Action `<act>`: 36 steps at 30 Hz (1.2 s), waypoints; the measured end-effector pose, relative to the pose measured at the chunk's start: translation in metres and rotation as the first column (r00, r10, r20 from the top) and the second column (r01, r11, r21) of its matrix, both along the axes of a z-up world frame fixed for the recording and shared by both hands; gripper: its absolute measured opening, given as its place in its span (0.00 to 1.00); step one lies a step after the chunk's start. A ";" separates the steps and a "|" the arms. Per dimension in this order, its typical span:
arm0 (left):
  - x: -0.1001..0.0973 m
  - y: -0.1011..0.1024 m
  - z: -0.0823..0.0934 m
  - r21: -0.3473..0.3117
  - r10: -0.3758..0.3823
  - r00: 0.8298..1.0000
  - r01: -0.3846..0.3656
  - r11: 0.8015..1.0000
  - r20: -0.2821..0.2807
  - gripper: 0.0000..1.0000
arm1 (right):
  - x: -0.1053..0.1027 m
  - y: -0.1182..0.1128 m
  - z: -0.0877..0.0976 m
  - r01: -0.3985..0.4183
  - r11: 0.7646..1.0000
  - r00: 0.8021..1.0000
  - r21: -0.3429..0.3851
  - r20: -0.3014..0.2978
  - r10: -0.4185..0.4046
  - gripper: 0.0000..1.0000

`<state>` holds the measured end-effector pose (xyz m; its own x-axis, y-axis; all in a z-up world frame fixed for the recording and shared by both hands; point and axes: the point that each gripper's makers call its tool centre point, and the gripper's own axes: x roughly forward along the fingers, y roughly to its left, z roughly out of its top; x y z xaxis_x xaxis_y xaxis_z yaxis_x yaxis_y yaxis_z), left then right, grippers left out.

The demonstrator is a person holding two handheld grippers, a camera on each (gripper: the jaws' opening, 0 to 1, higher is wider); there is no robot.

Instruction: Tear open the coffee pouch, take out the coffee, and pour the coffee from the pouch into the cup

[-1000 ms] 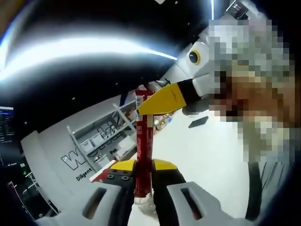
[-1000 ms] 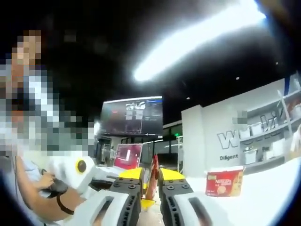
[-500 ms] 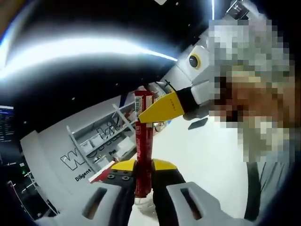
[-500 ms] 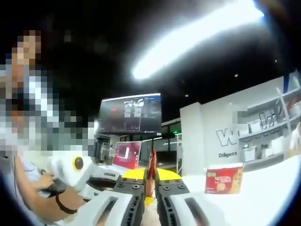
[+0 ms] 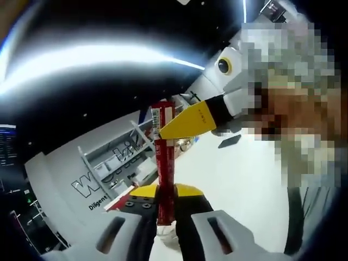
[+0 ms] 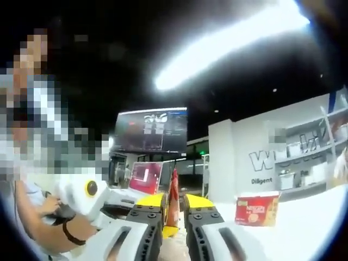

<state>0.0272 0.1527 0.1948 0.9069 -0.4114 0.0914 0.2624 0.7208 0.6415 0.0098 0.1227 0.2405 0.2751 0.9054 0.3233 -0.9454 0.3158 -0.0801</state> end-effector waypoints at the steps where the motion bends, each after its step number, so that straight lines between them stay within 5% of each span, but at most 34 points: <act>1: 0.000 0.000 0.000 0.000 0.002 1.000 -0.002 1.000 -0.001 0.12 | 0.000 -0.001 0.001 0.005 1.000 1.000 0.009 0.002 -0.005 0.15; 16: -0.001 -0.003 -0.002 0.013 -0.018 1.000 0.019 1.000 -0.006 0.18 | 0.000 0.001 -0.001 0.024 1.000 1.000 0.003 0.014 -0.024 0.06; 36: -0.002 0.004 -0.001 0.041 0.011 1.000 -0.010 0.999 -0.006 0.12 | 0.000 -0.004 0.010 0.016 0.997 1.000 0.072 0.019 -0.017 0.17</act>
